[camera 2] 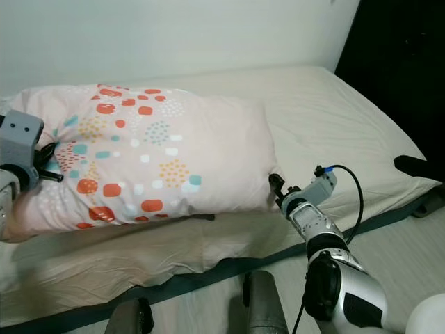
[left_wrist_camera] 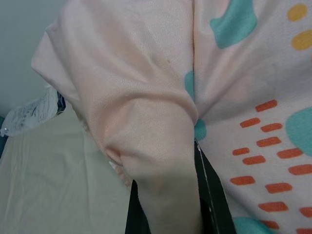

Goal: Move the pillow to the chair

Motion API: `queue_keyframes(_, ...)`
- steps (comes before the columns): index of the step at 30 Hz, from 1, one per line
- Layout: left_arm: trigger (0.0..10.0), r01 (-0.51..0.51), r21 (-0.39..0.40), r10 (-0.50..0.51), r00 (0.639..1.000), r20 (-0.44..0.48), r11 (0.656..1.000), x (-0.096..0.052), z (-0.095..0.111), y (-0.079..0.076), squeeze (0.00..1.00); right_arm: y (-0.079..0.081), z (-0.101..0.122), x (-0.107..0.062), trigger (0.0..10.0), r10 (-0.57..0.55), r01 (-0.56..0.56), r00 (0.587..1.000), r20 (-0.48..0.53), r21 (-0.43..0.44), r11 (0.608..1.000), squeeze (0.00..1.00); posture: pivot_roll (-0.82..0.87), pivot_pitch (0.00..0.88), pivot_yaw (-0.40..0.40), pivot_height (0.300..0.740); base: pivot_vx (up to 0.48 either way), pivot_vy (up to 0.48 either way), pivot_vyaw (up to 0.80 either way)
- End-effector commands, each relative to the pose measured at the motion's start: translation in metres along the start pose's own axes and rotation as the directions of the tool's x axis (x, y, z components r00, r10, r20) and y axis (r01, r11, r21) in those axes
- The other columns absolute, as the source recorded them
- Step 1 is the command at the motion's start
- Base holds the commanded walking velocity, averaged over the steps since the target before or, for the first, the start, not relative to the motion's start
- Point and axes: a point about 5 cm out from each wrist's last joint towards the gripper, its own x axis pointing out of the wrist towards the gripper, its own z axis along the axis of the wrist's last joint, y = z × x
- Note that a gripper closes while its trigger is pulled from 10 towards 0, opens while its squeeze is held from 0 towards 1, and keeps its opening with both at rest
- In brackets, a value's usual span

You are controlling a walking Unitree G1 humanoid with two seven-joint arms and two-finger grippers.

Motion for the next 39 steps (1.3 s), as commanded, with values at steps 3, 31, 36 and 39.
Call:
queue_keyframes(3, 0.0, -0.034, 0.014, 0.033, 0.999, 0.027, 0.999, 0.002, 0.006, 0.004, 0.0, 0.01, -0.008, 0.003, 10.0, 0.065, -0.064, 0.998, -0.02, 0.054, 0.997, 0.0, -0.01, 0.074, -0.035, 0.577, 0.0, 0.0, 0.0)
queue_keyframes(31, 0.0, -0.04, 0.02, 0.039, 0.998, 0.05, 0.999, 0.002, 0.006, 0.0, 0.0, -0.043, 0.018, -0.015, 10.0, -0.378, 0.385, 0.89, 0.256, 0.027, 0.923, 0.0, 0.0, 0.066, -0.046, 0.577, 0.0, 0.0, 0.0)
queue_keyframes(36, 0.0, -0.043, 0.019, 0.042, 0.998, 0.055, 0.999, 0.002, 0.007, 0.0, 0.0, -0.042, 0.006, -0.012, 10.0, -0.323, 0.27, 0.922, 0.212, 0.246, 0.931, 0.0, 0.01, 0.063, -0.047, 0.577, 0.0, 0.0, 0.0)
queue_keyframes(39, 0.0, -0.042, 0.018, 0.041, 0.997, 0.059, 0.999, 0.001, 0.007, -0.001, 0.0, -0.036, -0.002, -0.009, 10.0, -0.262, 0.199, 0.95, 0.171, 0.316, 0.927, 0.0, 0.01, 0.058, -0.045, 0.577, 0.0, 0.0, 0.0)
